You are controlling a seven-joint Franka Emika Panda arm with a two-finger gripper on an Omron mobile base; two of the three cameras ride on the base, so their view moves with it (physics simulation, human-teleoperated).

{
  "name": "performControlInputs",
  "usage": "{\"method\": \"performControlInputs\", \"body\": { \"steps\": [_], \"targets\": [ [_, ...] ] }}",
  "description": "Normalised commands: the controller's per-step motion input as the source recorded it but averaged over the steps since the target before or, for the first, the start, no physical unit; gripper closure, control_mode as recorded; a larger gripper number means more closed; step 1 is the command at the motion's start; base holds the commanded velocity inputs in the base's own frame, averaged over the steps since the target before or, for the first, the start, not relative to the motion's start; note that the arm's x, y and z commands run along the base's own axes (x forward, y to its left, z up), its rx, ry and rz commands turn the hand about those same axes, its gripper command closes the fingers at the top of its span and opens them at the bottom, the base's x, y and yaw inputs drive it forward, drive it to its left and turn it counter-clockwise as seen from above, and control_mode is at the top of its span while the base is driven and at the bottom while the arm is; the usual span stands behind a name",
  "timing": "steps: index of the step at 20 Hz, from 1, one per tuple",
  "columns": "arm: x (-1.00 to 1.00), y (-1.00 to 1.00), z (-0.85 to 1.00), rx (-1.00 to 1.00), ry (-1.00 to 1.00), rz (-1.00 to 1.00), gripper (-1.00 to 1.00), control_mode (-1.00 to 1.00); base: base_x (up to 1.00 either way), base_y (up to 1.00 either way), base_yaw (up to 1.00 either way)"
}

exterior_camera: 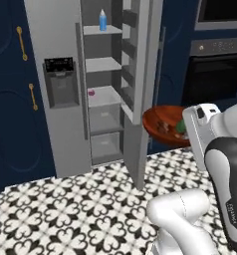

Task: Pick the chicken drumstick and broccoli from their plates and place them in the bowl. Then put the bowl in the fridge.

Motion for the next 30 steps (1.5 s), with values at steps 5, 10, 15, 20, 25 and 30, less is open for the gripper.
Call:
{"method": "performControlInputs", "body": {
  "steps": [5,10,15,20,25,30],
  "targets": [
    [0.0,0.0,0.0,0.0,0.0,0.0,1.0,1.0,0.88,0.92,-0.3],
    [0.0,0.0,0.0,0.0,0.0,0.0,1.0,1.0,0.78,0.44,-0.18],
    [0.0,0.0,0.0,0.0,0.0,0.0,1.0,1.0,0.7,0.1,-0.07],
    [0.0,0.0,0.0,0.0,0.0,0.0,1.0,1.0,0.47,0.23,-0.07],
    [0.0,0.0,0.0,0.0,0.0,0.0,1.0,1.0,0.63,0.22,-0.06],
    [0.0,0.0,0.0,0.0,0.0,0.0,1.0,1.0,0.62,0.07,-0.09]
  ]
}}
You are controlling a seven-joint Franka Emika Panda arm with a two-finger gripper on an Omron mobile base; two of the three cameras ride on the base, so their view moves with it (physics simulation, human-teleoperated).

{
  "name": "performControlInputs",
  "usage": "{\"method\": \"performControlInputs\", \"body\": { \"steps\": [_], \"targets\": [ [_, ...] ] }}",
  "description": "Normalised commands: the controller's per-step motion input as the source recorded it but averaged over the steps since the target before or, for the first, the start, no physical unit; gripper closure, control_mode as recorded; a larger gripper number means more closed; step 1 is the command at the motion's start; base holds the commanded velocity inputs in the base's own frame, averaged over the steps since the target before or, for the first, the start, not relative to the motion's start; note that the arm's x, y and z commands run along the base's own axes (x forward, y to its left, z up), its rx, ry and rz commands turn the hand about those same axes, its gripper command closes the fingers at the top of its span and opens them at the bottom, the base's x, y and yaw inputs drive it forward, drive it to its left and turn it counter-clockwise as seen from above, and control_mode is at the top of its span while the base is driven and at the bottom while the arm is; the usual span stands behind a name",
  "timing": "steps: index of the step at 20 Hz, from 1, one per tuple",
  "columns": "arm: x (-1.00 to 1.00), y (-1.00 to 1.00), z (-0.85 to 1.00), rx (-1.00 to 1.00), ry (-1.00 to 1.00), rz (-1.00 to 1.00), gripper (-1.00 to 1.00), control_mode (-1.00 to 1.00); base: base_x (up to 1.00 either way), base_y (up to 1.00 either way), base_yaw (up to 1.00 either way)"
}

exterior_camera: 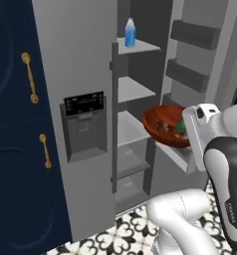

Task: Pick the chicken drumstick and broccoli from their plates and place them in the bowl. Then put the bowl in the fridge.

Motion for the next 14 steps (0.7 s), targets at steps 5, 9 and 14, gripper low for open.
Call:
{"method": "performControlInputs", "body": {
  "steps": [5,9,14],
  "targets": [
    [0.0,0.0,0.0,0.0,0.0,0.0,1.0,1.0,0.26,0.0,-0.22],
    [0.0,0.0,0.0,0.0,0.0,0.0,1.0,1.0,0.53,0.03,-0.13],
    [0.0,0.0,0.0,0.0,0.0,0.0,1.0,1.0,0.53,-0.01,0.0]
  ]
}}
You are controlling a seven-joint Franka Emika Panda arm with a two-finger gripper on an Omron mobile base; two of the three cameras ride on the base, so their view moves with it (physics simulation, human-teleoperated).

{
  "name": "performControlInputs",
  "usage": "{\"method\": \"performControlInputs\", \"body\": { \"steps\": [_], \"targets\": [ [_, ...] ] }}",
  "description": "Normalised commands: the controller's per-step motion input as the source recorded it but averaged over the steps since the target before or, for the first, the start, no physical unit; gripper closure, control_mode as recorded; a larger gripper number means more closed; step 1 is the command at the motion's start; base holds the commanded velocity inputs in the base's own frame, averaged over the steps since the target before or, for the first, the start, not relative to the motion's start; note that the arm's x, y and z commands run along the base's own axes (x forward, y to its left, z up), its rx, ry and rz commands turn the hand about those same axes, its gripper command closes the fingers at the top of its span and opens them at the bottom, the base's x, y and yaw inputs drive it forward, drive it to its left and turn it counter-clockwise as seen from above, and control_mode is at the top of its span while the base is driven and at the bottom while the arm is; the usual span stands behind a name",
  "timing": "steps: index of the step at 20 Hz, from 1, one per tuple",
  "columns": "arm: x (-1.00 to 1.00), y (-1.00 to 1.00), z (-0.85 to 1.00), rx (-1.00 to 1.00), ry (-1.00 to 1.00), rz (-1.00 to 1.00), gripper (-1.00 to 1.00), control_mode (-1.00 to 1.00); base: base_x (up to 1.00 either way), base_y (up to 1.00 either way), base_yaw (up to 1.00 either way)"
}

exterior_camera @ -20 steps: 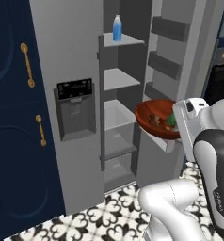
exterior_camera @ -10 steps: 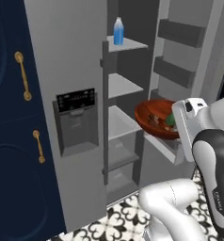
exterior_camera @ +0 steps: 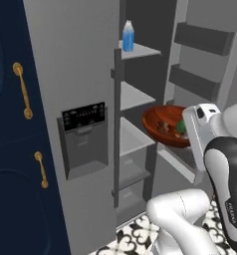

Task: Pick the chicken drumstick and broccoli from their plates and place them in the bowl. Then put the bowl in the fridge.

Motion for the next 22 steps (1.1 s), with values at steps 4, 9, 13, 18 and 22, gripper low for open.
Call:
{"method": "performControlInputs", "body": {
  "steps": [4,9,13,18,22],
  "targets": [
    [0.0,0.0,0.0,0.0,0.0,0.0,1.0,1.0,0.23,-0.24,0.0],
    [0.0,0.0,0.0,0.0,0.0,0.0,1.0,1.0,0.43,-0.39,-0.01],
    [0.0,0.0,0.0,0.0,0.0,0.0,1.0,1.0,0.45,-0.01,-0.01],
    [0.0,0.0,0.0,0.0,0.0,0.0,1.0,1.0,0.47,0.08,0.0],
    [0.0,0.0,0.0,0.0,0.0,0.0,1.0,1.0,0.41,0.0,0.0]
  ]
}}
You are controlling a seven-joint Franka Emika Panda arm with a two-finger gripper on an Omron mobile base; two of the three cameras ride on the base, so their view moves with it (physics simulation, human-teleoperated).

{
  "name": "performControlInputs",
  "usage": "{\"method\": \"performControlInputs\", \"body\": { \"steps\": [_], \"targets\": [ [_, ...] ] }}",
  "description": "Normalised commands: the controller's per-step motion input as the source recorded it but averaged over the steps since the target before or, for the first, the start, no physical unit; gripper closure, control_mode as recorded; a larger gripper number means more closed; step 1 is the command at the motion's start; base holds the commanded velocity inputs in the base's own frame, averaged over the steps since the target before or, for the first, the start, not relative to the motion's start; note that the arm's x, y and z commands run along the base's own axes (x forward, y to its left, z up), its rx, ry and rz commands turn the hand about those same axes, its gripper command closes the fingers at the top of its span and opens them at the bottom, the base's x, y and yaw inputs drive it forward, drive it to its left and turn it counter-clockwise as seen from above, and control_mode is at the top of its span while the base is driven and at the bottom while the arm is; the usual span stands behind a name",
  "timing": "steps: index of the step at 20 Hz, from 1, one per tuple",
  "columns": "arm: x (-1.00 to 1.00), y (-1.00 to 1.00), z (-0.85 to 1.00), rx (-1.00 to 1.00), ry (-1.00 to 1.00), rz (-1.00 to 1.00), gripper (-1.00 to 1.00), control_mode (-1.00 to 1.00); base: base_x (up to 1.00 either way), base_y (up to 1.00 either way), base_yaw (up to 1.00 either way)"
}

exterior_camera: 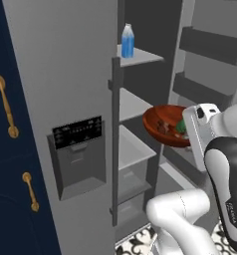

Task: Pick the chicken drumstick and broccoli from their plates and place them in the bowl. Then put the bowl in the fridge.

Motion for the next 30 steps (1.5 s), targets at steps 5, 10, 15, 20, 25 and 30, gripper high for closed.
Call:
{"method": "performControlInputs", "body": {
  "steps": [5,10,15,20,25,30],
  "targets": [
    [0.0,0.0,0.0,0.0,0.0,0.0,1.0,1.0,0.32,0.0,0.0],
    [0.0,0.0,0.0,0.0,0.0,0.0,1.0,1.0,0.36,-0.04,0.0],
    [0.0,0.0,0.0,0.0,0.0,0.0,1.0,1.0,0.53,-0.01,0.0],
    [0.0,0.0,0.0,0.0,0.0,0.0,1.0,1.0,0.1,-0.35,-0.02],
    [0.0,0.0,0.0,0.0,0.0,0.0,1.0,1.0,0.16,-0.12,-0.01],
    [0.0,0.0,0.0,0.0,0.0,0.0,1.0,1.0,0.36,0.0,0.0]
  ]
}}
